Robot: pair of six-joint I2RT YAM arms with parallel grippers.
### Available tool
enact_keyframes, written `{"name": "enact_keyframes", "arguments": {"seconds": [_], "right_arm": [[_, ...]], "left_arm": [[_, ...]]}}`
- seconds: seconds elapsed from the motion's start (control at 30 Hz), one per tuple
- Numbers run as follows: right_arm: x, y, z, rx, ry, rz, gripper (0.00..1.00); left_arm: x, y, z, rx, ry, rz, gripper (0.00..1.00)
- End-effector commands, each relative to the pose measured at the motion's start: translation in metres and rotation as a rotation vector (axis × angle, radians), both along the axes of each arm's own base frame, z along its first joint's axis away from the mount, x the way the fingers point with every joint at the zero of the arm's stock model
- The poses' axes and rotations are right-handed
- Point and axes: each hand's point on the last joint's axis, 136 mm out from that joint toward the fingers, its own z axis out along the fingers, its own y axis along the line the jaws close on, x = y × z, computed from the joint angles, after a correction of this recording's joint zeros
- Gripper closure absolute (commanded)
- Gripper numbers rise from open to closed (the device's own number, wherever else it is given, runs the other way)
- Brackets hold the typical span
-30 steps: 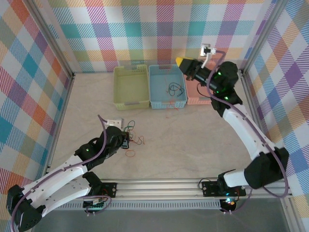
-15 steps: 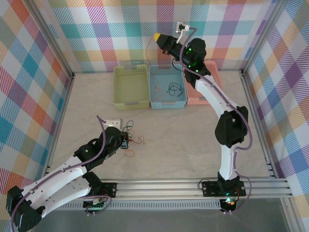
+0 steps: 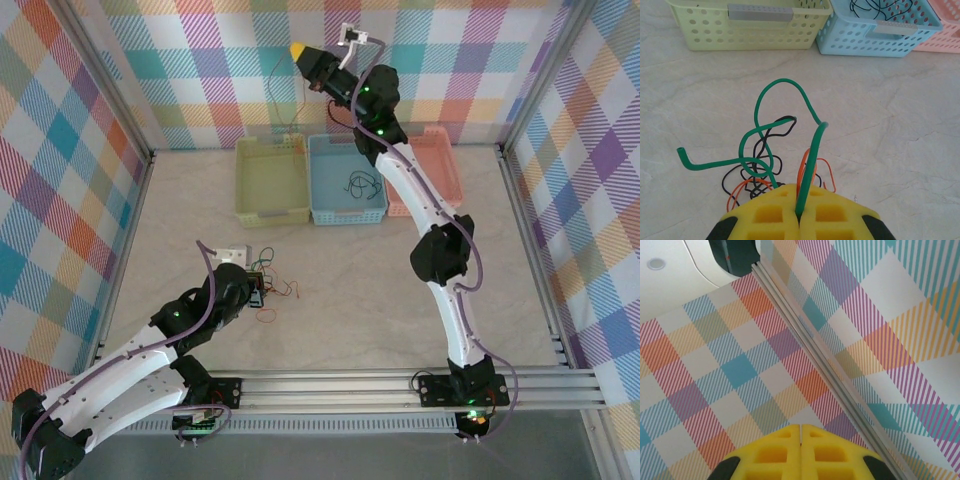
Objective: Untangle the cables
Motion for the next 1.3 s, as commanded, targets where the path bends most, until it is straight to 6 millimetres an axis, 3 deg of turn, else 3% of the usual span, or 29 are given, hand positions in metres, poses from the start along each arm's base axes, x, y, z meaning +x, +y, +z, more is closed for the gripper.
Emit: {"name": "enact_keyframes", "arguments": {"seconds": [0.0,0.2,0.27,0.33,0.43,0.6,0.77,0.93,1.17,1.27], "right_arm": [[0.023,0.020,-0.046,-0.029,0.080,-0.008,1.00],[0.048,0.053,-0.140,-0.170,0.176,-0.005,0.99],[0.057,0.056,-0.173,-0.223,0.227,-0.025,0.79],[0.061,0.056,-0.192,-0.280,0.252,-0.048,0.62],[0.058,0.052,-0.201,-0.390,0.246,-0.085,0.55],[0.045,0.030,-0.184,-0.481,0.199,-0.164,0.51],[0.015,0.021,-0.177,-0.527,0.141,-0.113,0.52],[-0.018,0.010,-0.195,-0.604,0.097,-0.071,0.55],[-0.072,-0.008,-0.234,-0.663,0.045,-0.007,0.62],[-0.092,-0.013,-0.260,-0.708,0.051,0.028,0.63]], "left_arm": [[0.002,0.005,0.001,0.015,-0.019,0.011,1.00],[0.002,0.004,0.000,0.017,-0.015,0.009,1.00],[0.002,0.004,0.000,0.018,-0.016,0.006,1.00],[0.002,0.003,0.000,0.015,-0.015,0.001,1.00],[0.002,0.002,-0.001,0.018,-0.010,0.001,1.00],[0.002,0.000,-0.001,0.007,-0.008,-0.010,1.00],[0.000,0.001,0.001,0.003,-0.010,-0.008,1.00],[-0.001,0.001,0.002,-0.006,-0.016,-0.013,1.00],[-0.003,-0.009,0.003,-0.034,-0.012,-0.060,1.00],[-0.003,-0.009,0.003,-0.033,-0.013,-0.058,1.00]]}}
